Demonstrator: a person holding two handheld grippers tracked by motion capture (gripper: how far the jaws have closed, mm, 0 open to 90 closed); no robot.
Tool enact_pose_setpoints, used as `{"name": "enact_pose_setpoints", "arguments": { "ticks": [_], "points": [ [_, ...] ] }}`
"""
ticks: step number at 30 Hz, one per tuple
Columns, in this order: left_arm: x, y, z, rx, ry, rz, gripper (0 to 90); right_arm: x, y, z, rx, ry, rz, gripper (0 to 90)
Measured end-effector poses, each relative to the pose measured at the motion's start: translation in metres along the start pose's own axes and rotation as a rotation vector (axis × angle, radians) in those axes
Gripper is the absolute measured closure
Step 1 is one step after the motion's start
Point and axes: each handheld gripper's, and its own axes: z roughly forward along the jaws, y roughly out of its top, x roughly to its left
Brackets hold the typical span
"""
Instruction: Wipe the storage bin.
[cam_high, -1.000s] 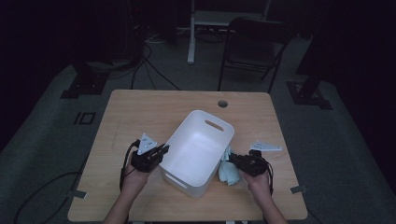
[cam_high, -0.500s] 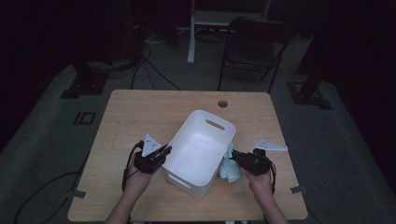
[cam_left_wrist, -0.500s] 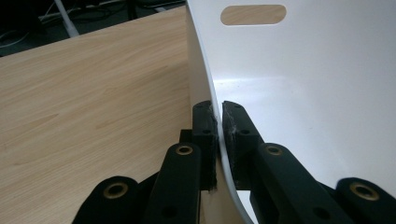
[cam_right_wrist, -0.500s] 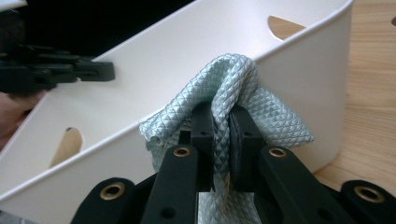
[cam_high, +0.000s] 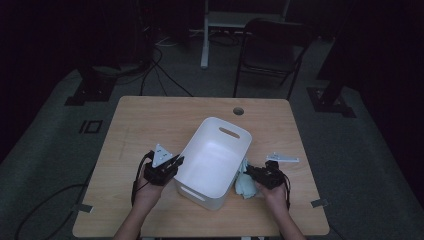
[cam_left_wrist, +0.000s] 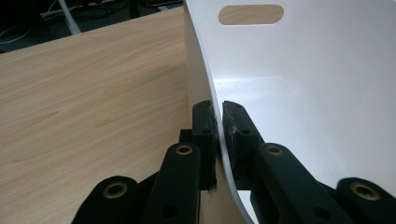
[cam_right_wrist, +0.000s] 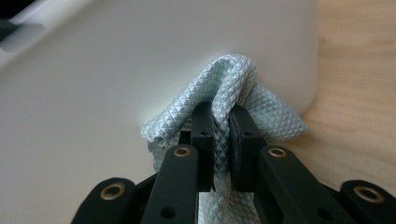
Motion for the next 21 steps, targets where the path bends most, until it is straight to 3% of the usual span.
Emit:
{"name": "enact_pose_setpoints", "arguments": {
  "ticks": [5, 11, 16, 21],
  "points": [
    [0.000, 0.000, 0.000, 0.001, 0.006, 0.000, 83.4, -0.011, -0.008, 0.012, 0.041, -0.020, 0.043, 82.5],
    [-0.002, -0.001, 0.000, -0.009, 0.027, -0.021, 83.6, -0.009, -0.008, 0.012, 0.051, -0.024, 0.050, 82.7],
    [-0.003, -0.001, 0.000, -0.004, 0.040, -0.023, 83.7, 0.001, -0.003, 0.002, 0.034, 0.020, 0.033, 82.6],
    [-0.005, -0.001, 0.000, -0.005, 0.048, -0.019, 83.7, 0.020, 0.004, -0.018, -0.020, 0.116, -0.005, 82.3]
  ]
}}
